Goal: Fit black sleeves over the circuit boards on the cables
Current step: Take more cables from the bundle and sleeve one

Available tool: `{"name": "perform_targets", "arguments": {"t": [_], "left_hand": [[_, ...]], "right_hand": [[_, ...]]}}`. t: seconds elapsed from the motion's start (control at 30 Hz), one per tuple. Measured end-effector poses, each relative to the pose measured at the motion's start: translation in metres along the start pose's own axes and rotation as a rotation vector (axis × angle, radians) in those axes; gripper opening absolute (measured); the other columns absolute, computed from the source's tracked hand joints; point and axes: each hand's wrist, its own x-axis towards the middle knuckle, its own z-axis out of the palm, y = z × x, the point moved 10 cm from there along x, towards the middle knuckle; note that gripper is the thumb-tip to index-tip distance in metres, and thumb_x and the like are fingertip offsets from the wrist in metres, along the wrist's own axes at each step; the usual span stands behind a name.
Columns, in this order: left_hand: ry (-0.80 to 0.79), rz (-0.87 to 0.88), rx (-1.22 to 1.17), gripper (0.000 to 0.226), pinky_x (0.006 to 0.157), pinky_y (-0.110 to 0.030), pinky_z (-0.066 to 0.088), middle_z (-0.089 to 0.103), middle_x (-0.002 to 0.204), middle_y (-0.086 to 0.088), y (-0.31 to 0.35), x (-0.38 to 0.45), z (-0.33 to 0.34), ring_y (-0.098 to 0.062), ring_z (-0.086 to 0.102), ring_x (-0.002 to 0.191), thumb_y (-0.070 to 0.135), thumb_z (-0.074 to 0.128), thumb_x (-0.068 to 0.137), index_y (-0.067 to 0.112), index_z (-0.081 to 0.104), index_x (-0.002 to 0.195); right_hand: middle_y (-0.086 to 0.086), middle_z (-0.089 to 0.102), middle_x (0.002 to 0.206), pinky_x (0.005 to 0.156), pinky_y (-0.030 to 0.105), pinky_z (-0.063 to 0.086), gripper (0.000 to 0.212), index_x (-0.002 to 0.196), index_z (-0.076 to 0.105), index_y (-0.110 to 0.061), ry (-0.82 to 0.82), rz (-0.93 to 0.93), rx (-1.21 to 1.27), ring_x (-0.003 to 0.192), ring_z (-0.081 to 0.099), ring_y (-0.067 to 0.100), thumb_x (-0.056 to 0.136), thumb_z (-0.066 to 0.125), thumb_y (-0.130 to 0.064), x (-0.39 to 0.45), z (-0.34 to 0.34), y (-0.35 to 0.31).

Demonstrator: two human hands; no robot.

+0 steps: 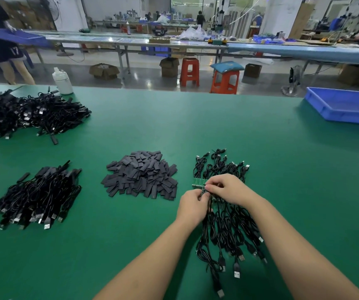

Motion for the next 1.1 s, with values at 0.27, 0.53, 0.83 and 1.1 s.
{"name": "perform_targets", "arguments": {"t": [0.27, 0.53, 0.83, 1.1], "left_hand": [[0.120, -0.045, 0.122, 0.038, 0.045, -0.024, 0.029, 0.049, 0.053, 0.007, 0.003, 0.001, -0.011, -0.010, 0.042, 0.048, 0.031, 0.054, 0.095, 0.023, 0.049, 0.059], [0.164, -0.072, 0.128, 0.026, 0.051, -0.026, 0.034, 0.056, 0.062, 0.004, 0.011, 0.000, -0.007, -0.018, 0.049, 0.058, 0.034, 0.053, 0.097, 0.022, 0.068, 0.079], [0.219, -0.086, 0.139, 0.027, 0.060, -0.028, 0.041, 0.068, 0.076, -0.006, 0.009, -0.004, -0.006, -0.028, 0.061, 0.074, 0.032, 0.052, 0.098, 0.019, 0.070, 0.084], [0.260, -0.099, 0.182, 0.031, 0.054, -0.028, 0.035, 0.058, 0.063, 0.001, 0.001, 0.000, -0.005, -0.022, 0.054, 0.063, 0.032, 0.050, 0.098, 0.020, 0.063, 0.073]], "right_hand": [[-0.019, 0.062, 0.077, 0.062, 0.016, 0.036, 0.013, 0.088, 0.072, -0.027, 0.071, 0.022, -0.025, 0.072, 0.056, -0.002, 0.096, 0.062, -0.029, 0.003, 0.004, -0.001], [-0.012, 0.065, 0.078, 0.060, 0.017, 0.035, 0.018, 0.097, 0.078, -0.020, 0.126, 0.074, -0.088, 0.070, 0.054, -0.001, 0.096, 0.062, -0.028, 0.007, -0.002, 0.010], [-0.001, 0.075, 0.091, 0.072, 0.023, 0.038, 0.018, 0.098, 0.079, -0.019, 0.148, 0.088, -0.119, 0.078, 0.058, 0.011, 0.095, 0.063, -0.027, 0.011, 0.002, 0.016], [-0.002, 0.076, 0.091, 0.079, 0.026, 0.047, 0.019, 0.098, 0.079, -0.021, 0.136, 0.122, -0.136, 0.080, 0.059, 0.012, 0.096, 0.062, -0.028, 0.014, 0.008, 0.016]]}}
